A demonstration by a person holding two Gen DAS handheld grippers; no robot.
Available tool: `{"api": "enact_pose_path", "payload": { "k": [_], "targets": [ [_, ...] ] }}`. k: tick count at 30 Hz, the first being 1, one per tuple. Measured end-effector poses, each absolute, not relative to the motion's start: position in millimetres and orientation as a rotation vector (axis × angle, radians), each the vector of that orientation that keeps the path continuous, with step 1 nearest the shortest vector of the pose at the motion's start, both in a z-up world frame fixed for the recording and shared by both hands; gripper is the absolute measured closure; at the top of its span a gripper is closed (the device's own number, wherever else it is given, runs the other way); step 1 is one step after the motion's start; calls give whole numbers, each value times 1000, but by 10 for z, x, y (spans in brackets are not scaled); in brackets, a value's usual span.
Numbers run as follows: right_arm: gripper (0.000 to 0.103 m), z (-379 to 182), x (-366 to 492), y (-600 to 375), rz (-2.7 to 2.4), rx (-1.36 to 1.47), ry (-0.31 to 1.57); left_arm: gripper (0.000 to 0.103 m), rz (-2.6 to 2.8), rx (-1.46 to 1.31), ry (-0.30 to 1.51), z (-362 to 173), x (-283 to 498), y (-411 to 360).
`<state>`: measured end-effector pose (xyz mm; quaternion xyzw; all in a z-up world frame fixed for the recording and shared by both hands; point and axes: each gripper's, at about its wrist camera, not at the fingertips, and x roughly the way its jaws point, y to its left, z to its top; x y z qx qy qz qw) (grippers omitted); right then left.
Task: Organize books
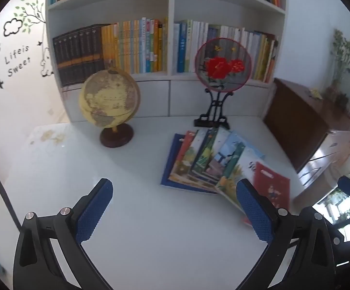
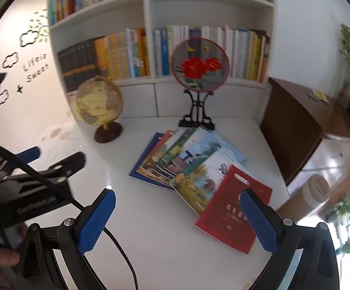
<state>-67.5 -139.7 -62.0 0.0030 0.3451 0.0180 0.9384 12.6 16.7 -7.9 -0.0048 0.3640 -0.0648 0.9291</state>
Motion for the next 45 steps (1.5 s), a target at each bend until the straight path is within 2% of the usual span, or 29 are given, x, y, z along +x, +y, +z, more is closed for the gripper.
{"api": "enact_pose_path", "payload": {
  "k": [5,45],
  "targets": [
    [0,-541,-740,-1329,-5,-56,642,1,-136,-5,751,-92,155,153],
    [0,-505,-710,-1356,47,41,619,1,-91,92,742,-43,150,83]
  ]
}}
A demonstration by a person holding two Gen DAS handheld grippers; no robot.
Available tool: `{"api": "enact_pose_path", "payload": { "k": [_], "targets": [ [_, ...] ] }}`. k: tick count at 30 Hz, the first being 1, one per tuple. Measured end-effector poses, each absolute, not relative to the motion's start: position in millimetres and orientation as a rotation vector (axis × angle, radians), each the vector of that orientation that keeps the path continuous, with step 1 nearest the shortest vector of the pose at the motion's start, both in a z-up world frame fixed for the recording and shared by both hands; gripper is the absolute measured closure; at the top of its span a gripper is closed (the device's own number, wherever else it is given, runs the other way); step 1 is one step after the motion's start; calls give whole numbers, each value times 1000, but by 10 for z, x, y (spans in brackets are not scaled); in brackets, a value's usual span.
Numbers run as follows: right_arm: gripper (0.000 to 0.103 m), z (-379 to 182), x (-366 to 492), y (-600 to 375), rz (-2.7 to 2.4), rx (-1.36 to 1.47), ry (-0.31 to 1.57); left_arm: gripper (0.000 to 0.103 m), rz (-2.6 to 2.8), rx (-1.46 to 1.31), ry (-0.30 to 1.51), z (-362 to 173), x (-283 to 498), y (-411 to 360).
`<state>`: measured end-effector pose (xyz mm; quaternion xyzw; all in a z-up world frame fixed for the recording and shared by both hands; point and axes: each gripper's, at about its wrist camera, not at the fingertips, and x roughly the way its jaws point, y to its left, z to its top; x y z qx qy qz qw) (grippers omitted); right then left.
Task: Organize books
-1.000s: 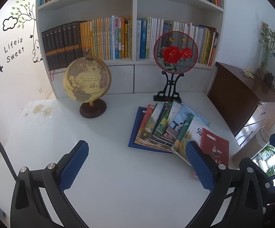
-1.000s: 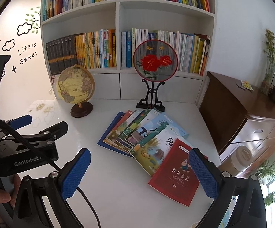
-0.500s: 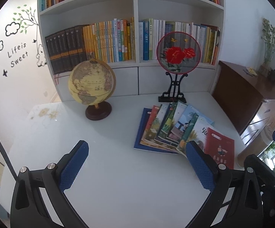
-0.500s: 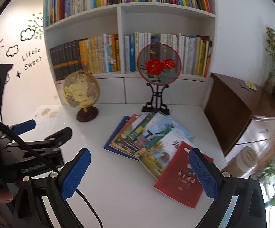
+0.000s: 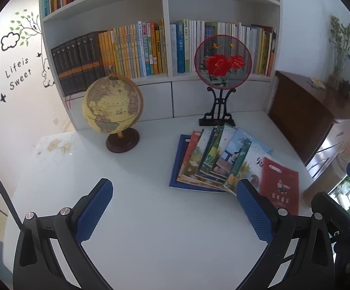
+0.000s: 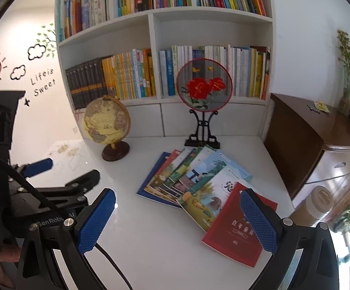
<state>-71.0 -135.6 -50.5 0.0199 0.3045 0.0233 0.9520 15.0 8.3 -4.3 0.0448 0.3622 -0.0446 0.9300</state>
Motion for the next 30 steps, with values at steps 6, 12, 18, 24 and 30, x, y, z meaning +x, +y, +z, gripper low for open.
{"api": "enact_pose_path", "payload": {
  "k": [6,12,18,24,30],
  "targets": [
    [0,-555,-664,-1411,52,69,644,1,-91,92,738,-49,129,104],
    [0,-572,-630,-1404,48,59,665,1,-94,71,751,-65,162,147],
    [0,-602,-605,-1371,51,58,686,1,-103,66,767,-115,223,167],
    [0,-640,-553,-1294,42,42,704,1,-110,59,778,-181,287,231],
    [0,-698,-441,-1199,34,30,719,1,-126,47,802,-290,403,329]
  ]
}}
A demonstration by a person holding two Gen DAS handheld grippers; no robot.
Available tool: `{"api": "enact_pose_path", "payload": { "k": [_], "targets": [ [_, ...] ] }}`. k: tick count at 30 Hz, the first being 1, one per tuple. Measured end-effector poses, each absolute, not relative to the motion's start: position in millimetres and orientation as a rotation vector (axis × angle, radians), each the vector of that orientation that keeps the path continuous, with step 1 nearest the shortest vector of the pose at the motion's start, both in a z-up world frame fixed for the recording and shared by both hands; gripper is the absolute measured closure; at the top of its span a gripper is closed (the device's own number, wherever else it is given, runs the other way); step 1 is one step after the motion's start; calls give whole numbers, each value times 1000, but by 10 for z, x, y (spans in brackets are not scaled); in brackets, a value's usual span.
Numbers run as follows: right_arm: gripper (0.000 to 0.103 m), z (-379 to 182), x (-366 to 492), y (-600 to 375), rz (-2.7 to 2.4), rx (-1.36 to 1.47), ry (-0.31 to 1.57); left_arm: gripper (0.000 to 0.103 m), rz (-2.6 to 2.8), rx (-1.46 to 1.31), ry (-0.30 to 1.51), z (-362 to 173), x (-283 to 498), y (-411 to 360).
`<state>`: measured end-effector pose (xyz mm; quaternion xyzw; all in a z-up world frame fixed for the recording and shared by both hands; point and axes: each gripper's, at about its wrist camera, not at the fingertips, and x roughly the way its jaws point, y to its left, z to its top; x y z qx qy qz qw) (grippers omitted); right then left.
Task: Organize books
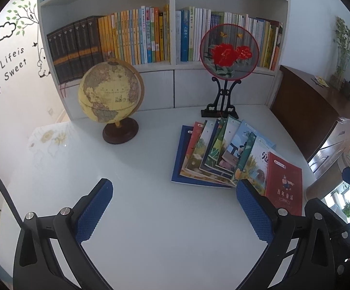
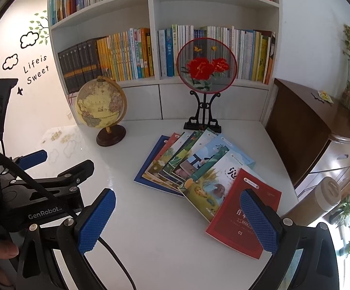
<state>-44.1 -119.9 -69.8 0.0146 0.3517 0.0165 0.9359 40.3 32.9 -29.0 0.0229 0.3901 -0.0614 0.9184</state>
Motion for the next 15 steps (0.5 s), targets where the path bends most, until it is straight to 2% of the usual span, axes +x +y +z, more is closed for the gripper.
{"api": "enact_pose_path", "payload": {
  "k": [8,15],
  "targets": [
    [0,-795,-336,-1014,30,12,686,1,-158,28,826,-481,620,492],
    [0,-1050,-211,-1001,60,60,771,1,-290,28,797,-675,729,428]
  ]
}}
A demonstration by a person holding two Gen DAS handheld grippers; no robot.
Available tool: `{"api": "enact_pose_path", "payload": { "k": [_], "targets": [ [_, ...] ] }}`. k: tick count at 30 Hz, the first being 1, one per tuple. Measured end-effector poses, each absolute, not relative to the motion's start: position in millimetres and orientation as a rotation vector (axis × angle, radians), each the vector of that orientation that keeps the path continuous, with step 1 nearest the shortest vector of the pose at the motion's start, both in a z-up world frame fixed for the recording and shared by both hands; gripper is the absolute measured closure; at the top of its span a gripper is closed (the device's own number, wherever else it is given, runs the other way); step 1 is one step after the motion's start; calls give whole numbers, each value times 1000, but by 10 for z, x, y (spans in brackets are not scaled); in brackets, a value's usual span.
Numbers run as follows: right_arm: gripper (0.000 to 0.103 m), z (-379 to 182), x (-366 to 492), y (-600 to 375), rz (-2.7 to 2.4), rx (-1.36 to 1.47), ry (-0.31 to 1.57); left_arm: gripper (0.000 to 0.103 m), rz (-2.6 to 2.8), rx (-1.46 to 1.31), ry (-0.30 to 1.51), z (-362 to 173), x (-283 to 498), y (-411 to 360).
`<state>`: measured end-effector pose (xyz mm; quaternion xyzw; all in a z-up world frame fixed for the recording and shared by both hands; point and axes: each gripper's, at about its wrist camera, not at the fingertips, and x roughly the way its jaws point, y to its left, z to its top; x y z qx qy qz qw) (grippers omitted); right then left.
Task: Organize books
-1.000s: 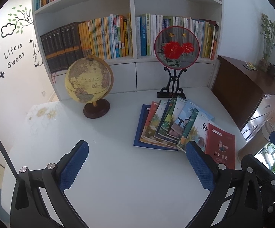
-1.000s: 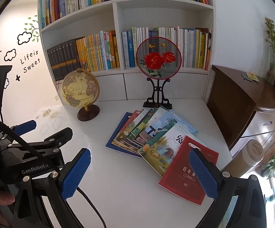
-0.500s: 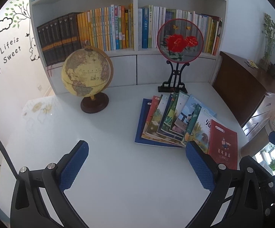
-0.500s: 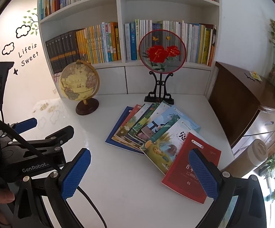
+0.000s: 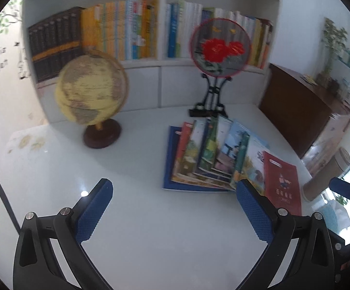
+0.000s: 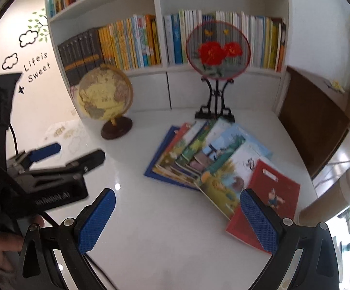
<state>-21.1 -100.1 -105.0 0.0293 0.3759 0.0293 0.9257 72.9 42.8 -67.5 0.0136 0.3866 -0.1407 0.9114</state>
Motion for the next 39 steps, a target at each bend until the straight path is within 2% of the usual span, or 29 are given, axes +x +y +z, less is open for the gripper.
{"api": "enact_pose_path", "payload": {
  "k": [5,10,11,13,16,17,19,26,34,37,38,39],
  "targets": [
    [0,-1289,-312,-1429,2,156,821,1,-466,9,847,-882,803,46],
    [0,-1813,-388,-2271,-223,368,908,2,-623,-23,988,-1384,892,-572],
    [4,-1912,-396,-2397,-268,384,918,2,-639,-20,1013,-1472,906,-688],
    [11,-2125,-390,-2640,-354,396,939,8,-656,6,1042,-1645,906,-962],
    [11,-2374,-320,-2826,-399,354,950,11,-667,55,1087,-1890,913,-1263],
    [12,-2446,-279,-2867,-402,343,958,15,-668,57,1114,-1968,908,-1332],
    [13,-2591,-219,-2948,-407,334,978,30,-679,45,1188,-2157,920,-1462],
    [18,-2957,-138,-3208,-401,356,1030,31,-637,6,1297,-2444,923,-1624],
    [16,-3151,58,-3268,-347,312,1079,31,-572,55,1314,-2538,955,-1846],
    [7,-3176,87,-3300,-347,329,1066,32,-579,45,1325,-2541,1000,-1868],
    [7,-3176,80,-3316,-340,335,1059,34,-584,43,1331,-2539,1003,-1863],
    [8,-3169,91,-3314,-315,328,1049,42,-592,39,1335,-2535,1005,-1850]
  ]
}}
